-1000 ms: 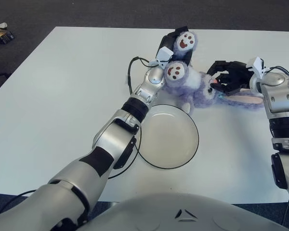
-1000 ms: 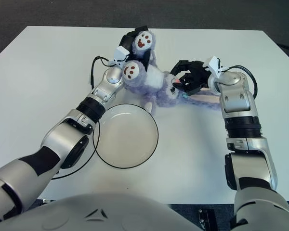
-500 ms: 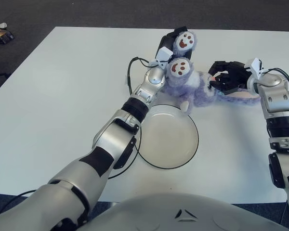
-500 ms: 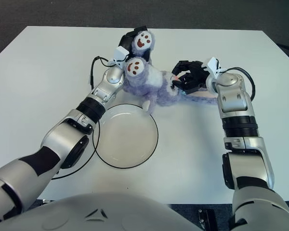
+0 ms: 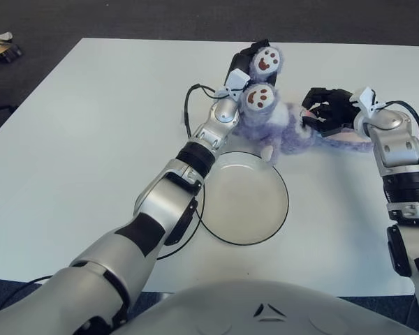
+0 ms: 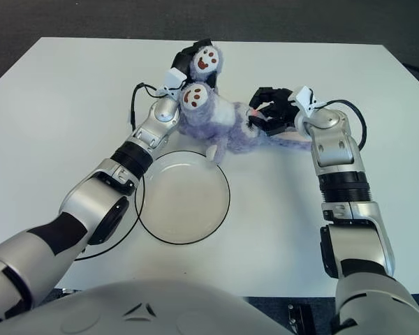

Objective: Put the doll into the plate.

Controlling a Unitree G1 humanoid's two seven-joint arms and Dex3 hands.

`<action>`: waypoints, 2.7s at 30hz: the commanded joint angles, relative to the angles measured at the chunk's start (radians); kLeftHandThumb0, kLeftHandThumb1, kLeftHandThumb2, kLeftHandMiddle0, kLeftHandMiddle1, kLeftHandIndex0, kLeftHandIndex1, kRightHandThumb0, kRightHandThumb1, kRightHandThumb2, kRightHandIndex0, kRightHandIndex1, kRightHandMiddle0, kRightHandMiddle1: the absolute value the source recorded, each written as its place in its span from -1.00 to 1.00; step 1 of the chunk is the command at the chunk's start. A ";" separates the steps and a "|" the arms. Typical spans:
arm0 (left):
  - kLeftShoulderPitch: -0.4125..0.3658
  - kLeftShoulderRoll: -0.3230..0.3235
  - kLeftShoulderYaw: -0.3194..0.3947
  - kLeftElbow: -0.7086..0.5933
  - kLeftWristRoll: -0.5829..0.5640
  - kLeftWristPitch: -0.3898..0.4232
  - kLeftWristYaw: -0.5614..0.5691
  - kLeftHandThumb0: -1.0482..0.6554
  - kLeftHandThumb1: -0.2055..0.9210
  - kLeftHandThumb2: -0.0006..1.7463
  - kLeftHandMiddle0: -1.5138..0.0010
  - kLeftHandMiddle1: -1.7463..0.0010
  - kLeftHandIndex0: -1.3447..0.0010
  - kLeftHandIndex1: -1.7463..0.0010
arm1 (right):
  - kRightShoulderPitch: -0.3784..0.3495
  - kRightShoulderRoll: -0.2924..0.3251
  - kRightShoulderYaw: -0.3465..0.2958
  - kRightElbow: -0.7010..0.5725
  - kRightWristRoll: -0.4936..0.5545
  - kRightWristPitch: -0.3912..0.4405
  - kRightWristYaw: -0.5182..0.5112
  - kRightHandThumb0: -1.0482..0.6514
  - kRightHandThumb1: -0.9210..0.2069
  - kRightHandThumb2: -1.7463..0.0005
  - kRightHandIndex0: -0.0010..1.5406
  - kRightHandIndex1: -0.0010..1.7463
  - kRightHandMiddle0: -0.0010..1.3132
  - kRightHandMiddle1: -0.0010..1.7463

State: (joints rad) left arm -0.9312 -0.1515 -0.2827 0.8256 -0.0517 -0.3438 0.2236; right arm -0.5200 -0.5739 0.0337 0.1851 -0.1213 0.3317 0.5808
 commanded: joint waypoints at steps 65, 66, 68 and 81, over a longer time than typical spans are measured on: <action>-0.035 -0.157 0.110 0.114 -0.010 -0.066 -0.007 0.85 -0.35 0.73 0.02 -1.00 -0.50 -1.00 | 0.320 -0.050 -0.005 -0.274 -0.403 -0.326 -0.559 -1.00 -1.00 0.46 -1.00 -1.00 -1.00 -0.86; -0.036 -0.158 0.111 0.116 -0.010 -0.067 -0.007 0.85 -0.35 0.73 0.02 -1.00 -0.50 -1.00 | 0.325 -0.049 -0.006 -0.284 -0.396 -0.326 -0.548 -1.00 -1.00 0.46 -1.00 -1.00 -1.00 -0.87; -0.039 -0.160 0.112 0.119 -0.010 -0.067 -0.006 0.85 -0.35 0.73 0.02 -1.00 -0.50 -1.00 | 0.332 -0.047 -0.006 -0.300 -0.380 -0.326 -0.528 -1.00 -1.00 0.49 -1.00 -1.00 -1.00 -0.92; -0.050 -0.167 0.112 0.139 0.006 -0.073 0.017 0.85 -0.35 0.72 0.03 -1.00 -0.48 -1.00 | 0.358 -0.025 -0.010 -0.345 -0.306 -0.325 -0.439 -1.00 -1.00 0.56 -1.00 -1.00 -1.00 -0.98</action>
State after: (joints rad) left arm -0.9338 -0.1515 -0.1811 0.9483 -0.0568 -0.4046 0.2277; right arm -0.1777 -0.6054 0.0415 -0.1313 -0.4545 0.0146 0.1143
